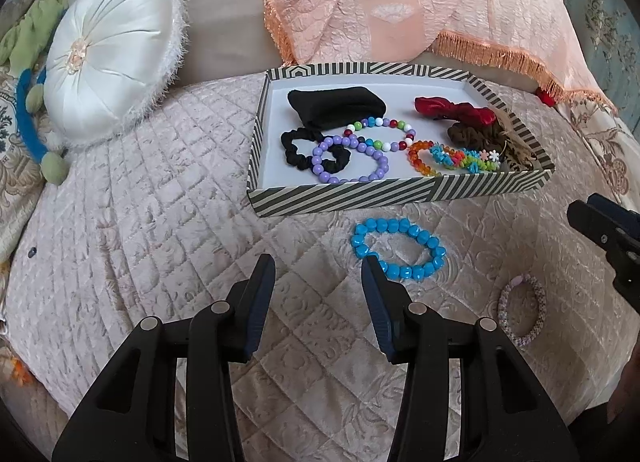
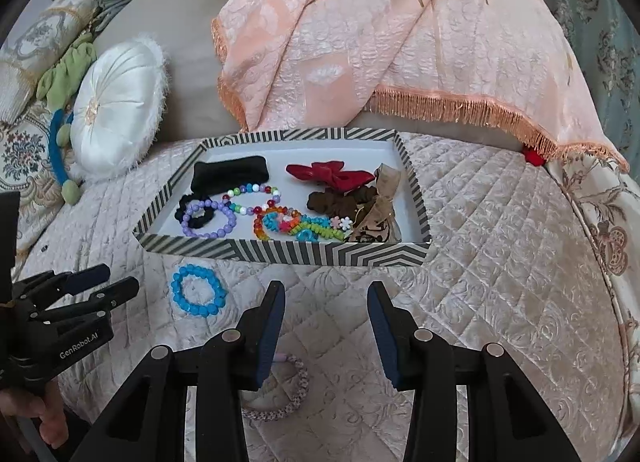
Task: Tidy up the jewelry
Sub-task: 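Open and withdraw both grippers from the tray, then move the left gripper to the blue bead bracelet and grasp it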
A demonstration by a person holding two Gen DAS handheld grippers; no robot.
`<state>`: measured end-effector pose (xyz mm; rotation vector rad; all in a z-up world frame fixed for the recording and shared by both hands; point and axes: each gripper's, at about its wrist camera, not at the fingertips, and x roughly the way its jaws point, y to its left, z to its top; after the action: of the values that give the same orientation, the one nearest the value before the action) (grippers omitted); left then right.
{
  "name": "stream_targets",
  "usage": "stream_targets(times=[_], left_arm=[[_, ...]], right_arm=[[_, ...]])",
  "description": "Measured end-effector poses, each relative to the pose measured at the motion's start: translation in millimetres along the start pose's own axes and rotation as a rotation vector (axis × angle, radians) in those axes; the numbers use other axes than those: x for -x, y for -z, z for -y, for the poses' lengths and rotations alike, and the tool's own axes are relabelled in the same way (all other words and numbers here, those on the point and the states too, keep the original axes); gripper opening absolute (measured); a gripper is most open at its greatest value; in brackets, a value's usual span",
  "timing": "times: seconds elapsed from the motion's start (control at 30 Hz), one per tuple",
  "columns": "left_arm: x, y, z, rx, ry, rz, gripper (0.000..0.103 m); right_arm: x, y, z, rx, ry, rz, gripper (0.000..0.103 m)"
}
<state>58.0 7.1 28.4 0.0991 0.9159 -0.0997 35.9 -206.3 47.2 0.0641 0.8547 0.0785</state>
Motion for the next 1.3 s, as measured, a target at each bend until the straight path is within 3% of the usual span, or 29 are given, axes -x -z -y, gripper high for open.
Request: stream_targets(times=[1.13, 1.3], left_arm=[[-1, -3, 4, -0.006, -0.005, 0.013, 0.045], [0, -3, 4, -0.005, -0.023, 0.019, 0.062]], right_arm=[[-12, 3, -1, 0.033, 0.018, -0.053, 0.041], [-11, 3, 2, 0.011, 0.021, -0.032, 0.043]])
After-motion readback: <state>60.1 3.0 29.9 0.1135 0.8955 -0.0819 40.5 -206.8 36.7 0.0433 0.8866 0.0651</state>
